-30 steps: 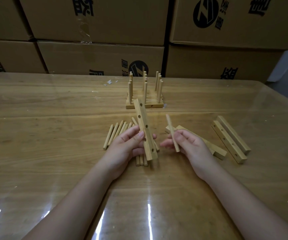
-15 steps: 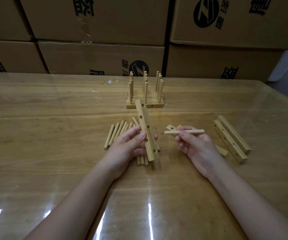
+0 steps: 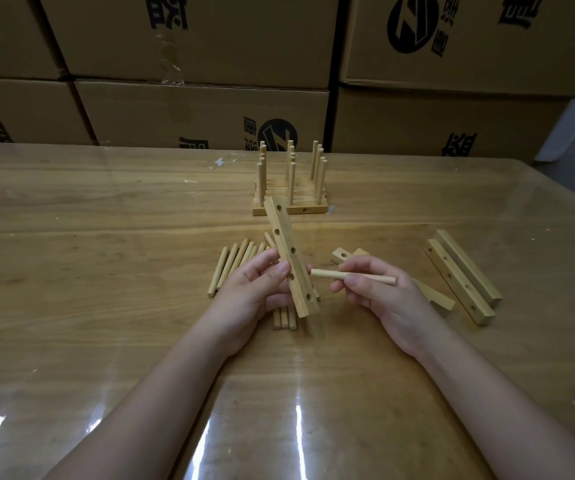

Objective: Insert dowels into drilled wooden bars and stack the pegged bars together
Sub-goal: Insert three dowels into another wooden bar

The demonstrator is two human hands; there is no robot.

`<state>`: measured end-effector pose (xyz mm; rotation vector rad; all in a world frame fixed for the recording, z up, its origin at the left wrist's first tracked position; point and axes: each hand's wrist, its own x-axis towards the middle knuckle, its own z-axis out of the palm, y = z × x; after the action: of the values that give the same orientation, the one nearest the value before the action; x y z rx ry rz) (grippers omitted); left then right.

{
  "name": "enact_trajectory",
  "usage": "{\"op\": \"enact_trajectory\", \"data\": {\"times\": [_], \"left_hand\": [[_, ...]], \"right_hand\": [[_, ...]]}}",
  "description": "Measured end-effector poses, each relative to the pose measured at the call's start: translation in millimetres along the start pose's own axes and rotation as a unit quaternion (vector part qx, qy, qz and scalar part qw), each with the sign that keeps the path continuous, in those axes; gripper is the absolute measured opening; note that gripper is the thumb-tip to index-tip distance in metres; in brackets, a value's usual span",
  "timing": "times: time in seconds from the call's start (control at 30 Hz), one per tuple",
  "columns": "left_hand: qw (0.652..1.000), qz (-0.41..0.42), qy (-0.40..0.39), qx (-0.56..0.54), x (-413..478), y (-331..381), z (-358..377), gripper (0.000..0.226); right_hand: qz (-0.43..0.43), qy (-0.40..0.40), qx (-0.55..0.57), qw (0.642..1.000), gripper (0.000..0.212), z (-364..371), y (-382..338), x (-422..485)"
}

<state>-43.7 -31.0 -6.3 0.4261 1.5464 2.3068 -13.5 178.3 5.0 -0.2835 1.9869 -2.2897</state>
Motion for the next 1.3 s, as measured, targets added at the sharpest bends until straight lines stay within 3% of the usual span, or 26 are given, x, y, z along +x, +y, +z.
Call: {"op": "enact_trajectory", "data": {"times": [0.43, 0.57, 0.93, 1.3], "left_hand": [[0.997, 0.009, 0.032, -0.076, -1, 3, -2, 0.037], [0.996, -0.002, 0.026, -0.082, -2, 3, -3, 0.037], [0.999, -0.001, 0.020, -0.051, -1, 0, -4, 0.026], [0.998, 0.005, 0.054, -0.023, -2, 0, -1, 0.035]], "right_hand": [[-0.010, -0.018, -0.109, 0.994, 0.014, 6, 0, -1], [0.000, -0.044, -0.191, 0.981, 0.019, 7, 3, -3], [-0.056, -0.003, -0.277, 0.959, 0.014, 12, 6, -2], [-0.080, 0.035, -0.335, 0.938, 0.010, 9, 10, -2]]}}
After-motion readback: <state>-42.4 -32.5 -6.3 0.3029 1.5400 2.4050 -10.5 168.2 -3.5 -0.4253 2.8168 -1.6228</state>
